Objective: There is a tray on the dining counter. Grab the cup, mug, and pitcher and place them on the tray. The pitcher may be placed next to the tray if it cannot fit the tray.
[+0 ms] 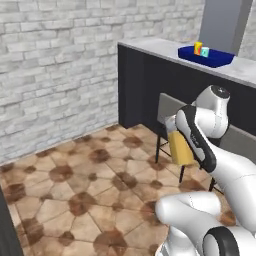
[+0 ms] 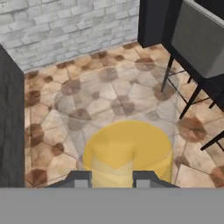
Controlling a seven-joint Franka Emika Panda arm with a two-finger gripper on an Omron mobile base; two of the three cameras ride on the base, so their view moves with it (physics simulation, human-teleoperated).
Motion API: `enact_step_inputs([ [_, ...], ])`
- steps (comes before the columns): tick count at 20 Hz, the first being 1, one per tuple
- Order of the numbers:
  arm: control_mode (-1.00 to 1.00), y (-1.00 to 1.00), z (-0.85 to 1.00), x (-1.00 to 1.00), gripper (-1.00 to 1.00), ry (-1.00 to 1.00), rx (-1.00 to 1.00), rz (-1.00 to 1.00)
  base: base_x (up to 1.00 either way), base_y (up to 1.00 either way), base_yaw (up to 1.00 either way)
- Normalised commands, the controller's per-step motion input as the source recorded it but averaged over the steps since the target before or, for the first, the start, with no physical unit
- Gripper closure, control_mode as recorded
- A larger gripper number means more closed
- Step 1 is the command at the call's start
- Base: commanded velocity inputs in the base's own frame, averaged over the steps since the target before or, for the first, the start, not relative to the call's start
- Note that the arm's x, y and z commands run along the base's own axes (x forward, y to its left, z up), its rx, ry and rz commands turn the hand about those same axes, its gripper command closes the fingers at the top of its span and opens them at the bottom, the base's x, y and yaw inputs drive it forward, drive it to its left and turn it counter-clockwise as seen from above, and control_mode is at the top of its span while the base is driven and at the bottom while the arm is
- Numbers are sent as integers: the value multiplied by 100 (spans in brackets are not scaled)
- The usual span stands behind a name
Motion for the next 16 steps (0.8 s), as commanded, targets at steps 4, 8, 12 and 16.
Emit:
enact_step_inputs([
  [4, 100, 0, 0, 0, 100, 0, 0, 0, 100, 44, -53],
  [8, 100, 0, 0, 0, 100, 0, 0, 0, 99, 65, -58],
  [12, 100, 0, 0, 0, 100, 0, 0, 0, 52, 84, -55],
  [16, 100, 0, 0, 0, 100, 0, 0, 0, 29, 89, -53],
])
